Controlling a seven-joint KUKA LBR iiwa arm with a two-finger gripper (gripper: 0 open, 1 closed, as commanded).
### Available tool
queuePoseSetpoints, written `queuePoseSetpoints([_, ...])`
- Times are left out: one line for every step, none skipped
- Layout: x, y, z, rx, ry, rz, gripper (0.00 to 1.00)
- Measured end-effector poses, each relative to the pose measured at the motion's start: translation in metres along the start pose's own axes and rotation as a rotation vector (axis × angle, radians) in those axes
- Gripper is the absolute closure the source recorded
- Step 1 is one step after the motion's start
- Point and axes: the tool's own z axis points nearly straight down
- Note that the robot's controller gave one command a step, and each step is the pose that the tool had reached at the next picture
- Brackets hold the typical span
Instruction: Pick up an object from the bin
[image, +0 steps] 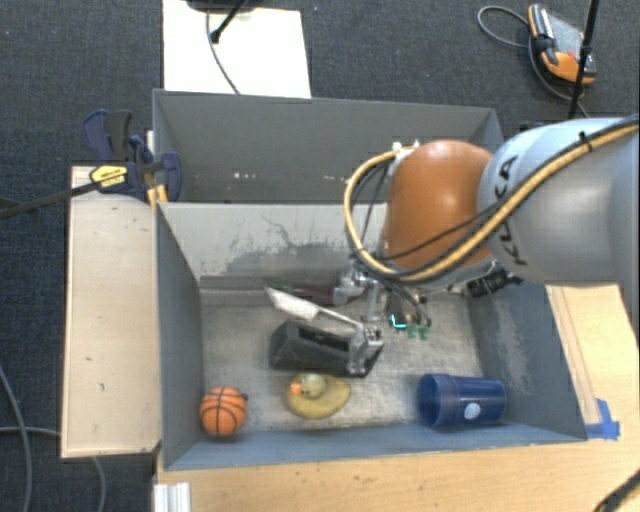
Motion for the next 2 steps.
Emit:
queuePoseSetpoints([-0.002,0.000,-0.004,-0.001,-0.008,0.002,0.00])
queuePoseSetpoints([0.001,0.014,0.075,0.002,-0.015,-0.144,1.00])
